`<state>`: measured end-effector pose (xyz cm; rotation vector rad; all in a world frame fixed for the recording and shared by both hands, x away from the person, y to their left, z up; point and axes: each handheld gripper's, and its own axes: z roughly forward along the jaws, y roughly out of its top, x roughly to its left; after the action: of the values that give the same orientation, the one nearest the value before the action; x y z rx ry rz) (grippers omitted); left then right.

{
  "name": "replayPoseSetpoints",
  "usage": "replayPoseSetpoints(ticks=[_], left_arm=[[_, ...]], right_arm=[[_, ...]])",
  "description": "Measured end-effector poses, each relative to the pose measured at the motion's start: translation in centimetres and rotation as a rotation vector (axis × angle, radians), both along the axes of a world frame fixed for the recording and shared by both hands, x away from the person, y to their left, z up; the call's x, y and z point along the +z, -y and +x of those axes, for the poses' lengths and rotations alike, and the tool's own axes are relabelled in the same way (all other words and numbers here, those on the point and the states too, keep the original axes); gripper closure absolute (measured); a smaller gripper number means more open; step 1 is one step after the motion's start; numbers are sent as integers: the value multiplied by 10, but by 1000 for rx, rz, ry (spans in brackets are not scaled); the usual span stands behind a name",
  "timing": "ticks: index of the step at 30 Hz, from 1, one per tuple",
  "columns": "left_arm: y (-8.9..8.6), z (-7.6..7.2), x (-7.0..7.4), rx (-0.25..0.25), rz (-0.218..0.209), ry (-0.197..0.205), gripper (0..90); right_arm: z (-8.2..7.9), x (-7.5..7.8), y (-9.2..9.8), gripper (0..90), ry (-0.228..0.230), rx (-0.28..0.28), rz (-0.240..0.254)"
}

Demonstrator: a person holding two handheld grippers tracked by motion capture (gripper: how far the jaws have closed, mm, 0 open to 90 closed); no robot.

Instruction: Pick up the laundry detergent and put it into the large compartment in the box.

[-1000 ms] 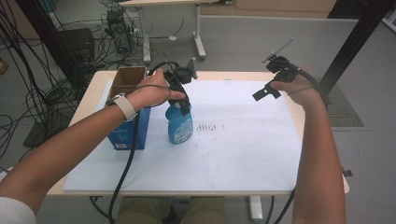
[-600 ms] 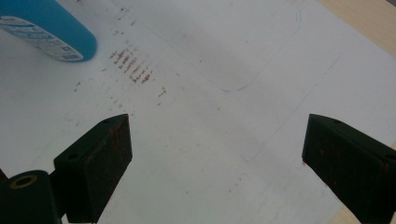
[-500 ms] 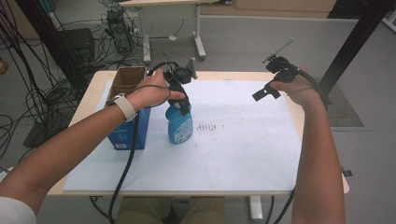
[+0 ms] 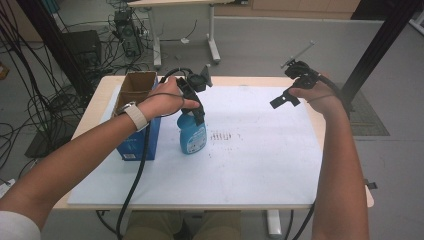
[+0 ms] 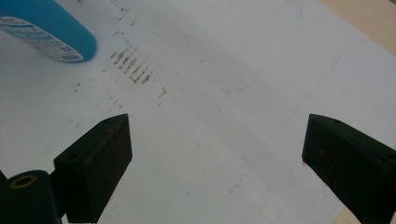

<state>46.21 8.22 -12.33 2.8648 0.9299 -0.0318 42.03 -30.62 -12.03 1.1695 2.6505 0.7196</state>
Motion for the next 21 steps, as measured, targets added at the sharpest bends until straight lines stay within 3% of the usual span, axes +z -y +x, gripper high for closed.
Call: replayPoseSetpoints(ticks=[8,21], left_arm=[[3,-4,-3,6,14,20,100],[8,-6,-16,6,21,11,113]], right_arm=[[-1,-2,1,81,0,-2,4],[-2,-6,3,81,-3,-2,8]])
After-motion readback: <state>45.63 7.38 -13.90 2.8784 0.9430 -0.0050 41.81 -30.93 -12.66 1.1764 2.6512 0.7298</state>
